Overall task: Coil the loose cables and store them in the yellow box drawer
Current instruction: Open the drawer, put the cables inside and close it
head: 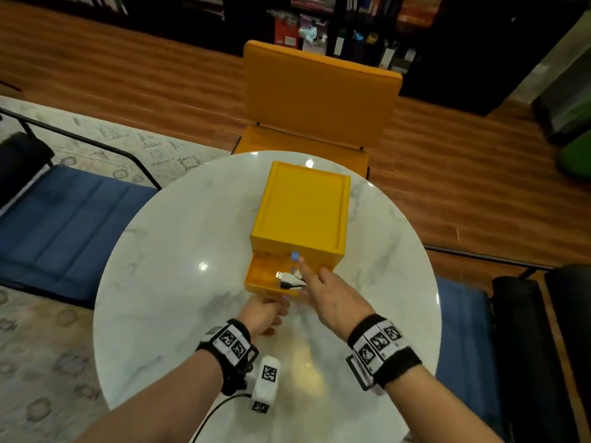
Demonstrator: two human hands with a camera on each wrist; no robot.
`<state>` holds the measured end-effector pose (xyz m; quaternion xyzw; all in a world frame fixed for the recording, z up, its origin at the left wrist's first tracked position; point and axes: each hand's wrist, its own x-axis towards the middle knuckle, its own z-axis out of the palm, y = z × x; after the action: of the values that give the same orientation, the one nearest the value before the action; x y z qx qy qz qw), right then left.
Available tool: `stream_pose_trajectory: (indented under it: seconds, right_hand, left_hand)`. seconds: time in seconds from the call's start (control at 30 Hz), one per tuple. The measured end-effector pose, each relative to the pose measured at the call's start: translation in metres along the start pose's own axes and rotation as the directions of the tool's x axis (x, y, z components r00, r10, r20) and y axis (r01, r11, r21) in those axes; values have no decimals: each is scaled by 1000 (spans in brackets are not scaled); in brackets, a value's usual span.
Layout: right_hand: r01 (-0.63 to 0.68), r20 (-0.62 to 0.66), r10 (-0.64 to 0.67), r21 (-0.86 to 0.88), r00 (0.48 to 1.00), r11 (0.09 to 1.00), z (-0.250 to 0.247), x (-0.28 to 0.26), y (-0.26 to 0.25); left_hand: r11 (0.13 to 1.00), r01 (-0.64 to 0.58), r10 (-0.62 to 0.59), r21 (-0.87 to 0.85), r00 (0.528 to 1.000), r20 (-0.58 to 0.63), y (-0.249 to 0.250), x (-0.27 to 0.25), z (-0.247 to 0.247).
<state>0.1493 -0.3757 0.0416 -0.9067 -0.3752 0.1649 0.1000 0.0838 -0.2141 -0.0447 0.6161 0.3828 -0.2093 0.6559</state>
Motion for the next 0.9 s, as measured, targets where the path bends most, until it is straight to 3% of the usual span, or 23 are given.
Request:
stream_pose_trajectory:
  seconds: [0.17, 0.27, 0.33, 0.43, 0.73, 0.9]
  right_hand:
    - [-29, 253, 20, 33, 967, 999, 29, 62, -2]
    - [-91, 413, 75, 19, 908, 996, 40, 73, -4]
    - [-127, 440, 79, 82, 894, 988, 41, 72, -3]
    - [-59, 408, 8, 112, 913, 992, 43, 61, 3]
    - [111, 248, -97, -45, 964, 993, 59, 39, 8]
    - [138, 84, -126, -148, 988, 979, 75, 23, 12]
  left_hand:
    - [999, -31, 31, 40, 999, 6, -14, -11, -7]
    - [994, -71, 70, 81, 998, 8, -18, -11, -10]
    - [989, -98, 98, 108, 995, 7, -19, -10, -13]
    - [980, -129, 129, 151, 992, 14, -20, -7, -16]
    - [954, -168, 169, 248, 985, 17, -26, 1, -19]
    - [934, -194, 188, 301, 981, 48, -19, -7, -21]
